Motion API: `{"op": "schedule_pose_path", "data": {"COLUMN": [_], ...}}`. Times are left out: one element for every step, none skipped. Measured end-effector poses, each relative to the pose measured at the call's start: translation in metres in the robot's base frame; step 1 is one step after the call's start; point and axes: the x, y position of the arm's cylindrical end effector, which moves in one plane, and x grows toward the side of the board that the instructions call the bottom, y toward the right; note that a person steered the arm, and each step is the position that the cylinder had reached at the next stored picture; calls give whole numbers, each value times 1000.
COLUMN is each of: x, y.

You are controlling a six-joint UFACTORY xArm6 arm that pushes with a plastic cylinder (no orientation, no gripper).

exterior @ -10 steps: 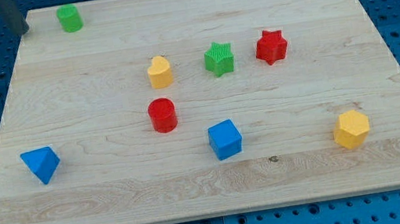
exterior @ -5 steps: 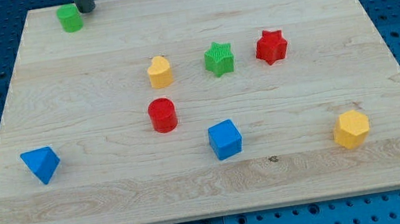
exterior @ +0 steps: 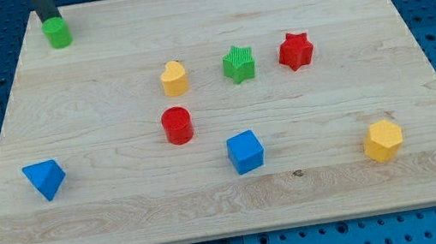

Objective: Move the green circle left to the yellow heart

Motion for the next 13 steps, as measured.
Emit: {"op": "schedule_pose_path", "data": {"x": [27,60,42,48,86,117,139,126,106,121,134,135,139], "y": [24,43,36,3,17,60,83,82,83,113,146,151,133]}}
